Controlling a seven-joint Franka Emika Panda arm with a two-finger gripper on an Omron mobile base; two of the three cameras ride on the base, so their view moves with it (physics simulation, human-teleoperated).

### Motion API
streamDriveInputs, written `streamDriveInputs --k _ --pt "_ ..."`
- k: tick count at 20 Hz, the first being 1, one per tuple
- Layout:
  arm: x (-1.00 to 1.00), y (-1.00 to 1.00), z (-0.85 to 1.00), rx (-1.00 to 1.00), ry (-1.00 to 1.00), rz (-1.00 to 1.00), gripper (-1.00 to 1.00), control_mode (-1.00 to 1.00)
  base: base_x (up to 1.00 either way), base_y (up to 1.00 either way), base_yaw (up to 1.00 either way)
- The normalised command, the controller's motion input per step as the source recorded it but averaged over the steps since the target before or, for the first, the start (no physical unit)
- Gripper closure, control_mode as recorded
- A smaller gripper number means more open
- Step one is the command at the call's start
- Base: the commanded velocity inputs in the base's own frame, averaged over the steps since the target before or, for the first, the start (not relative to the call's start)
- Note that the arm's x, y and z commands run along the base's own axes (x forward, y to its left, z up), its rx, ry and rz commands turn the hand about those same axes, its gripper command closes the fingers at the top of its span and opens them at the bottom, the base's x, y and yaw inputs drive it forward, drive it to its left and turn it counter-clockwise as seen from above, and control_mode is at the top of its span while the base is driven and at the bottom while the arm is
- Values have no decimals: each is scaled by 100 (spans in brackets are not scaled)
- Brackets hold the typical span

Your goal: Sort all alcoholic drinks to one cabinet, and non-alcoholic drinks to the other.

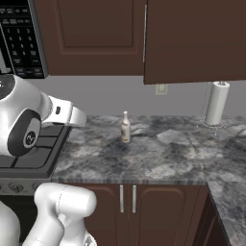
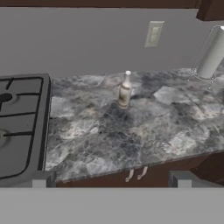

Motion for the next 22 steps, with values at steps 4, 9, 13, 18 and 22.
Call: streamDriveInputs --k 4,9,13,18,22 --pt "28 -17 -30 -5 0 -4 -100 -100 0 0 0" --pt "19 -15 -14 -1 0 -1 -100 -100 0 0 0" --pt "27 -11 -5 0 2 0 -100 -100 0 0 0" --pt "28 -12 -11 0 1 0 -100 -100 0 0 0" --pt "27 -13 -13 0 1 -1 -100 -100 0 0 0"
